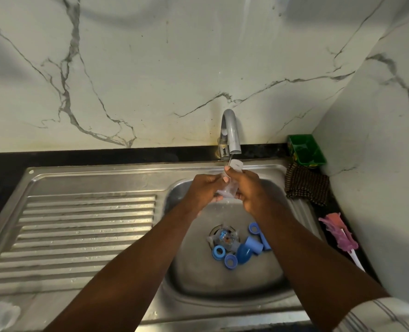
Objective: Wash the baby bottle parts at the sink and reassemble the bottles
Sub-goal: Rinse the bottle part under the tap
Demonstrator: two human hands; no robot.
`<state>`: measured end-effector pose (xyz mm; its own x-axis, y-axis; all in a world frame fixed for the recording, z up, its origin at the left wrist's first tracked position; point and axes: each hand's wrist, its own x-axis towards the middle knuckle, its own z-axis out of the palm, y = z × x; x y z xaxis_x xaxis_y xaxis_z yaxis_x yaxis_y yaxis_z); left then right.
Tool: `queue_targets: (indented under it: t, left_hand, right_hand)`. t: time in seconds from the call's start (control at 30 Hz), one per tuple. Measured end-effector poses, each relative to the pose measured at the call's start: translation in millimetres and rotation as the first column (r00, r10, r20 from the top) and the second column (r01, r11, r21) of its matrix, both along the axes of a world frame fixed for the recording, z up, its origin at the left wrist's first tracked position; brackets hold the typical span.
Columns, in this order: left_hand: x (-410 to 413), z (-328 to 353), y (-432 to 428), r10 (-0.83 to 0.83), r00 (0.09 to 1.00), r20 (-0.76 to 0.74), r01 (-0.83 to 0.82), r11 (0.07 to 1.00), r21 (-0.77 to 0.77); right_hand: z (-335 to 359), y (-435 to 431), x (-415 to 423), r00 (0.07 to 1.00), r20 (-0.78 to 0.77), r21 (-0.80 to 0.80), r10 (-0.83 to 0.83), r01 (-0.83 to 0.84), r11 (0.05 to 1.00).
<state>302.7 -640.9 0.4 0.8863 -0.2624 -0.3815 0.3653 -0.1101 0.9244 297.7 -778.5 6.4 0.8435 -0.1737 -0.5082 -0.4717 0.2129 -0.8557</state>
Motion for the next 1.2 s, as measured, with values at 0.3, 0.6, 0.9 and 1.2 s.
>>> queue_targets:
  t: [0.3,0.6,0.9,1.2]
  left_hand:
    - [-2.6,-18.6,6.2,-0.024,0.981,0.193,-0.074,0.872,0.484]
    - [-5.8,-28.8,21.2,-0.034,0.956,0.29,-0.084,0.92,0.382]
    - [-5.6,-23.0,19.2,-0.137,0.94,0.313,-0.012,0.902,0.432]
    - [-4.9,-18.1,17.5,-0.325,0.78,0.534,-0.078,0.797,0.599]
  right_hand:
    - [2.3,7.3,0.1,0.968,-0.061,-0.35,0.244,-0.249,0.903]
    - [1.3,-0.6,-1.7,0.945,-0.023,-0.483,0.327,-0.296,0.824]
    - [-10.8,0.2,-7.4,0.975,0.033,-0.172,0.222,-0.213,0.962]
    - [-12.3,-11.1,-7.6,0.992,0.02,0.049,0.126,-0.127,0.991]
